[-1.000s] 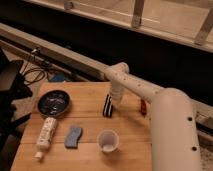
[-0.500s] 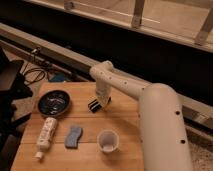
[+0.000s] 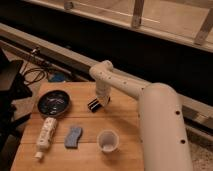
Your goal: Push the eraser across the table
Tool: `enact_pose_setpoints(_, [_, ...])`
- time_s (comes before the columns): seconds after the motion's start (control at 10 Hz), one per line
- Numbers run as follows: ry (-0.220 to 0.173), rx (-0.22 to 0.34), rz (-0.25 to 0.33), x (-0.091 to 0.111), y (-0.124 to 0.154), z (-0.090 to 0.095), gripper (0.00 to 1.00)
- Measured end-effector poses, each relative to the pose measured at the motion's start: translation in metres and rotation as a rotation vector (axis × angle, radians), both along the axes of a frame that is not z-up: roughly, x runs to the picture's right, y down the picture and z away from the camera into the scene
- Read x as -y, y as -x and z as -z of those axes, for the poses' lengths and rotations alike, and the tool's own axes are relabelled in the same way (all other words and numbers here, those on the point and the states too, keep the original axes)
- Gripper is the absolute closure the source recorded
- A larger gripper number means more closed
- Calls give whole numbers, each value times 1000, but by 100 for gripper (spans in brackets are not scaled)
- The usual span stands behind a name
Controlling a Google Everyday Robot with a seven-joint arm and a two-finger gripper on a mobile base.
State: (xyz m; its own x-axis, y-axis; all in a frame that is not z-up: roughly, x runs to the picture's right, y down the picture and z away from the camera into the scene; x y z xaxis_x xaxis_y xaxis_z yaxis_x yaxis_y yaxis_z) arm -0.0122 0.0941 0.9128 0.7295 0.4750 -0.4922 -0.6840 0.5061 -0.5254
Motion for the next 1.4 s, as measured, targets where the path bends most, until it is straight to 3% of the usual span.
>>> enact_pose_setpoints(0.5, [-7,89,50,1,73,-13,98])
enact_pose_setpoints(0.6, [-9,101,50,3,77,-14,91])
enact_pose_setpoints(0.7, [-12,101,50,4,80,-13,90])
enact_pose_setpoints(0.9, [-14,93,49,5,77,-12,98])
enact_pose_setpoints(1.4, [-17,94,51,11,80,-13,98])
